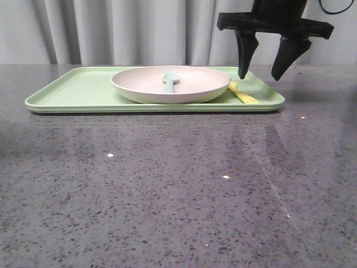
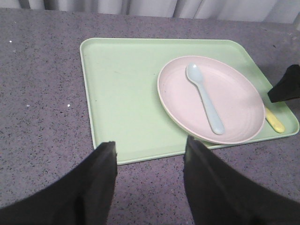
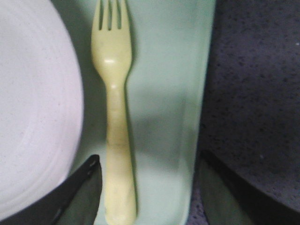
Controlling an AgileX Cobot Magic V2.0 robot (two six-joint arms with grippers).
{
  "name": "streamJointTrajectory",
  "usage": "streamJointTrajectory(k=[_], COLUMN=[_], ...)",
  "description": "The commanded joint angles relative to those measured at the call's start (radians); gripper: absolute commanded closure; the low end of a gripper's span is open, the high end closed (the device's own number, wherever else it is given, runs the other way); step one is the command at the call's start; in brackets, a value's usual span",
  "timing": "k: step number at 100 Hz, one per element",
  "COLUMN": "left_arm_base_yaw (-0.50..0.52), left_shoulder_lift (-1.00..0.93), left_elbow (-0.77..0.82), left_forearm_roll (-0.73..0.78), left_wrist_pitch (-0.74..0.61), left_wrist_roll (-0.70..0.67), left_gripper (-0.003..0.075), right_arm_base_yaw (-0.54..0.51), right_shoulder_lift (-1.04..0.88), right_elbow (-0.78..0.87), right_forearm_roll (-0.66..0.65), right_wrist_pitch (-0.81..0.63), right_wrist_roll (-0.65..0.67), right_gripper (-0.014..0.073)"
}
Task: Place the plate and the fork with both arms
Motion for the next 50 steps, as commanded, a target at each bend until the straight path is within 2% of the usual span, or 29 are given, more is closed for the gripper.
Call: streamJointTrajectory(k=[1, 26, 50], left_arm_base_yaw=[0.001, 0.007, 0.067], left_shoulder_lift=[-0.021, -0.058, -0.113], left_elbow=[-0.027, 0.011, 0.093], left_forearm_roll=[-0.008, 0.023, 0.044], left_wrist_pitch=[-0.088, -0.110, -0.146], left_wrist_roll=[-0.009, -0.011, -0.017], left_gripper=[0.0384, 0.0391, 0.0454], right_arm_base_yaw=[-0.026, -0.084, -0.095], right_shoulder_lift=[-0.105, -0.263, -0.516], right_elbow=[-0.027, 0.085, 0.348], right_forearm_roll=[-0.017, -0.034, -0.069], right_wrist_pitch=[0.006, -0.008, -0.139], right_wrist_roll=[-0.007, -0.027, -0.027], right_gripper=[0.0136, 0.0138, 0.0138])
